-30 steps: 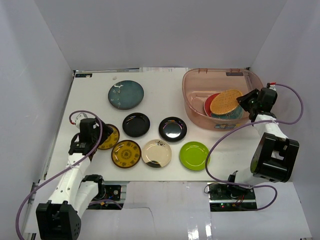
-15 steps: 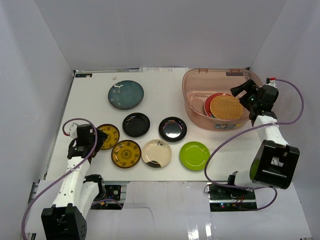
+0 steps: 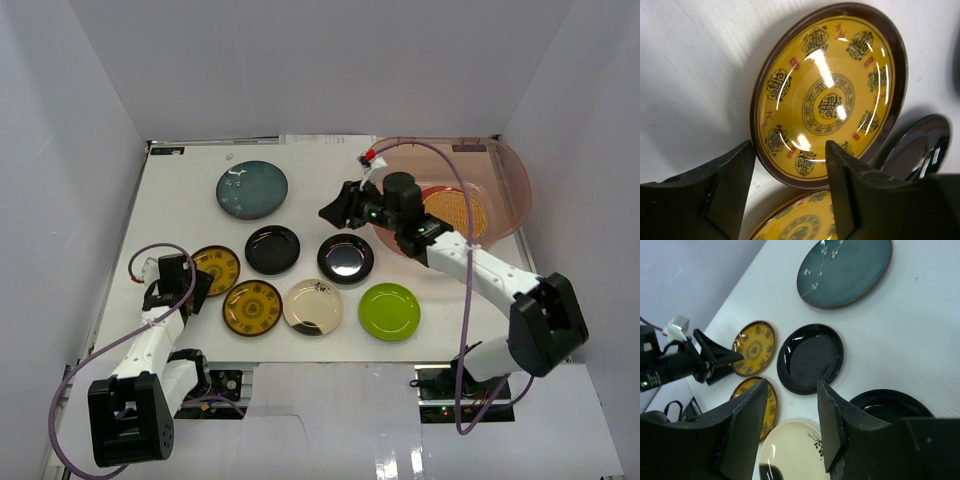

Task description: Place the plates into the plastic bin on the countertop

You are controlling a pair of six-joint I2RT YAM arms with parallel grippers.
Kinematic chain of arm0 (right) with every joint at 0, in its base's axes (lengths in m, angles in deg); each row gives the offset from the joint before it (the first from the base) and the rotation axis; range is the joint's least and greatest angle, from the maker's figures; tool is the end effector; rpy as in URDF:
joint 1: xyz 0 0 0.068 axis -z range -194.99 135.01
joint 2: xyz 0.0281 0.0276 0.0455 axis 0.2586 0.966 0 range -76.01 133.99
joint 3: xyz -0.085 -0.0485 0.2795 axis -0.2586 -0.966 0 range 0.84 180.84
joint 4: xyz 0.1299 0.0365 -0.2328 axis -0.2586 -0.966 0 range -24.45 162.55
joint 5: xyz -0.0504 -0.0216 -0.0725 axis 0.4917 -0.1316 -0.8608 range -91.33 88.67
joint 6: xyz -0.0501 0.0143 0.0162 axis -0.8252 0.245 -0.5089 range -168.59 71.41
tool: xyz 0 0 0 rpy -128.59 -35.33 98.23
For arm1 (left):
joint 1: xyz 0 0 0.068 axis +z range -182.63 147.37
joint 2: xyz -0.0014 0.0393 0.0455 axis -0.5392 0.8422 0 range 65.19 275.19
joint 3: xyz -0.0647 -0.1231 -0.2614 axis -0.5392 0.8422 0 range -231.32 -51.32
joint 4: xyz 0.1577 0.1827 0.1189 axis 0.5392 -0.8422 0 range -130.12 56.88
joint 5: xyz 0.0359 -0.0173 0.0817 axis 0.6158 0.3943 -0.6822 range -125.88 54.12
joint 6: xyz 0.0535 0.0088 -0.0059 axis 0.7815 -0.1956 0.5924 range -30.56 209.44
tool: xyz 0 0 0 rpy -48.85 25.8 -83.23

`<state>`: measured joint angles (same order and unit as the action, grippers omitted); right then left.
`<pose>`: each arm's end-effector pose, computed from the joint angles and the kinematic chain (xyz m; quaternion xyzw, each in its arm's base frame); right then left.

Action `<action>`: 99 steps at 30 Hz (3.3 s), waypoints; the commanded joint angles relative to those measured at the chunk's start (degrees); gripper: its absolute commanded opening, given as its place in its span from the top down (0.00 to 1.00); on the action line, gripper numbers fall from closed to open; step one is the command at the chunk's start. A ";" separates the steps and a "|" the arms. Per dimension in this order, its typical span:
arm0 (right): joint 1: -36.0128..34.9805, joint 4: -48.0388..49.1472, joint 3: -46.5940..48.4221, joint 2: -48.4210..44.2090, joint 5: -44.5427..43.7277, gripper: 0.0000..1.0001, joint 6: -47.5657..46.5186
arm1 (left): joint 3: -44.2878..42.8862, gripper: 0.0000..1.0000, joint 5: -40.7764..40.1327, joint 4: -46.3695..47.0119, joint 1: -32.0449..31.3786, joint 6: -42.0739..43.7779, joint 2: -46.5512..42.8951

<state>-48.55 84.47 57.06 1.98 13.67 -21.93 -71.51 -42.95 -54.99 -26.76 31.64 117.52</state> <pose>0.2657 0.1877 0.3384 -0.1296 0.7522 0.4066 0.5020 0.1538 0.0203 0.1684 -0.5169 0.7965 -0.0823 0.3029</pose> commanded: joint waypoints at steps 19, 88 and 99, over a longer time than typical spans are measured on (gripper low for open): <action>-7.13 -9.55 27.44 43.28 -3.22 0.34 -2.75 | -3.89 1.00 -2.59 0.62 0.81 4.80 -7.77; 45.52 -11.84 7.32 -21.22 3.09 0.71 7.18 | -118.06 1.00 16.56 10.17 -53.86 10.87 90.30; 42.35 -15.18 8.29 -23.15 8.45 0.63 5.78 | -118.51 0.12 19.02 15.89 -52.81 12.09 86.37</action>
<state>-4.94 68.74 64.54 -19.20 17.87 -15.05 -187.46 -25.49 -43.23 -80.33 42.33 212.16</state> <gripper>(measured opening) 0.370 0.862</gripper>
